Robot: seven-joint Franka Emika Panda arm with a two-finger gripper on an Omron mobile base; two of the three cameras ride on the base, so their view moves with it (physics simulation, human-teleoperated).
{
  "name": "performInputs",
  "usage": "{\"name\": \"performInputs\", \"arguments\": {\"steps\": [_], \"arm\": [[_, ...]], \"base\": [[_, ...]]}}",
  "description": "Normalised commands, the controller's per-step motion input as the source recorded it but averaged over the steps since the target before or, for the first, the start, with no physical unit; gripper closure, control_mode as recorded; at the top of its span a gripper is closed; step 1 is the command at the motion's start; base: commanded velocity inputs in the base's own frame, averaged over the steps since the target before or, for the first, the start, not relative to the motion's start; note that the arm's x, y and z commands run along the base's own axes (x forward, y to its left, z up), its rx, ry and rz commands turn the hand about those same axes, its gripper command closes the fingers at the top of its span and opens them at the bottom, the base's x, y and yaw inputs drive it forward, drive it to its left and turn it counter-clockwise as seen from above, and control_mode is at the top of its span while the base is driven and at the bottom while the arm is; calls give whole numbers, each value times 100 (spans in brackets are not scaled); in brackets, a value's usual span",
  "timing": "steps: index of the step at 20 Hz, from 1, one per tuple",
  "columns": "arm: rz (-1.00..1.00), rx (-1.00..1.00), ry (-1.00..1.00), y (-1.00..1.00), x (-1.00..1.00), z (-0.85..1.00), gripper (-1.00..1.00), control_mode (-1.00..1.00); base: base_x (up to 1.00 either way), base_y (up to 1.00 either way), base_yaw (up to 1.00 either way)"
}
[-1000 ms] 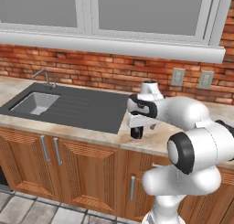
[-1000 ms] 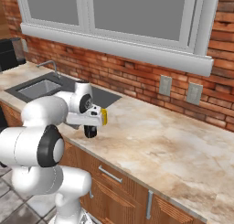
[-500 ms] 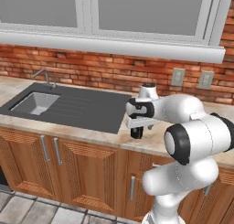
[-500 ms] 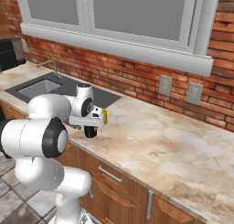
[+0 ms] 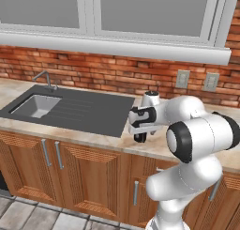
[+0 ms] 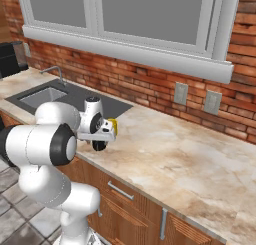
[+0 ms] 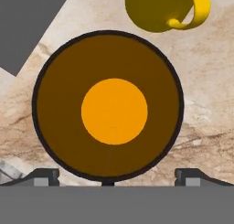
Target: Clear the mugs and bowl far away from the sink.
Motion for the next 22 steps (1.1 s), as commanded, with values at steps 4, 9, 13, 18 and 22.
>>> {"name": "performInputs", "arguments": {"steps": [4, 9, 13, 18, 22], "arm": [[0, 0, 0, 0, 0, -8, -100, -100], [0, 0, 0, 0, 0, -4, -100, -100], [0, 0, 1, 0, 0, 0, 100, -100], [0, 0, 0, 0, 0, 0, 100, -100], [0, 0, -1, 0, -1, 12, 100, -100]], "base": [[0, 0, 0], [0, 0, 0], [0, 0, 0], [0, 0, 0], [0, 0, 0]]}}
